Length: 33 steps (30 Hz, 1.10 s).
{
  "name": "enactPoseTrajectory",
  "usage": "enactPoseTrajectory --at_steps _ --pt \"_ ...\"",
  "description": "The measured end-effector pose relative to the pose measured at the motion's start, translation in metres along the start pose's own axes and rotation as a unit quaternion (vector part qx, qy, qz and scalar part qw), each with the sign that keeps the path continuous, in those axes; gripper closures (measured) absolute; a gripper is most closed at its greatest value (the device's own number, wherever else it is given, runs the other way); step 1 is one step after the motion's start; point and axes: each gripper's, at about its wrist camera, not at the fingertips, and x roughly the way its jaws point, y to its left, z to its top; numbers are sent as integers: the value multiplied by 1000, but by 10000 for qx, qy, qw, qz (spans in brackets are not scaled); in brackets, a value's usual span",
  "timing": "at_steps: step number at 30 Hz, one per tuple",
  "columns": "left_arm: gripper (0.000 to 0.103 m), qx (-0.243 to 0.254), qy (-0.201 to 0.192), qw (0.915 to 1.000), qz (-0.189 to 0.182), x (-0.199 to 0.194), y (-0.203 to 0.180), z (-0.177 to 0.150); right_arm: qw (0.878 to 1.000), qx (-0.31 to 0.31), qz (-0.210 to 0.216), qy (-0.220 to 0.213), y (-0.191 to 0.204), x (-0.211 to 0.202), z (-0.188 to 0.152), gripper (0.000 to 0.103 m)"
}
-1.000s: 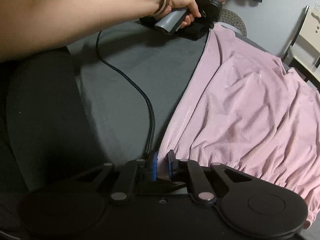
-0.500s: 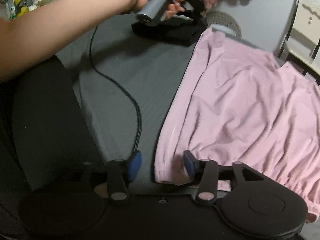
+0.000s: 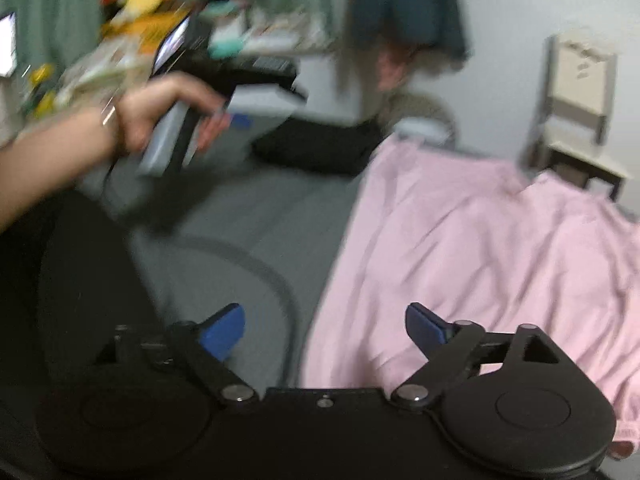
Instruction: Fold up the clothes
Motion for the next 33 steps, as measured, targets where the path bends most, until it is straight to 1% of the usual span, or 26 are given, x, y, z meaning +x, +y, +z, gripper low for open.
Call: enactPoseTrajectory --at_steps 1,2,4,5,6,8,10,12,14,16,19,23,25,27,33 --pt "3 105 57 9996 -257 4 -17 -7 9997 95 -190 -91 -8 2 3 0" --pt "3 209 114 9984 -514 9 -33 -13 9989 191 -381 -183 -15 5 5 0" --pt "3 819 -8 9942 -694 18 -78 -37 9964 332 -761 -177 -35 17 11 0" --pt "3 1127 -72 9905 -780 22 -100 -48 9946 396 -950 -152 -45 24 14 0" --pt "3 1409 -84 9867 -806 27 -118 -58 9923 461 -1139 -127 -56 31 17 0" --pt "3 1907 43 9780 -845 40 -149 -82 9873 695 -1431 -35 -73 46 20 0" --pt "3 2203 323 9704 -939 55 -164 -100 9801 1000 -1714 -1 -89 57 18 0" --pt "3 2541 680 9591 -1049 67 -171 -112 9741 1280 -1862 12 -99 63 12 0" --pt "3 2883 810 9496 -924 73 -176 -125 9696 1531 -1906 70 -103 69 3 0" --pt "0 3021 728 9466 -856 72 -175 -132 9673 1686 -1889 179 -107 72 -2 0" --pt "0 3131 733 9437 -776 67 -182 -134 9642 1844 -1868 368 -112 77 -6 0" --pt "0 3157 723 9433 -732 70 -185 -133 9614 1823 -1952 663 -110 85 -8 0" --pt "0 3240 583 9414 -736 65 -182 -141 9612 1741 -2013 732 -108 87 -9 0" --pt "0 3246 589 9412 -726 68 -182 -138 9609 1653 -2084 767 -105 89 -9 0" --pt "0 3226 600 9418 -736 74 -181 -135 9601 1717 -2088 720 -106 90 -11 0"
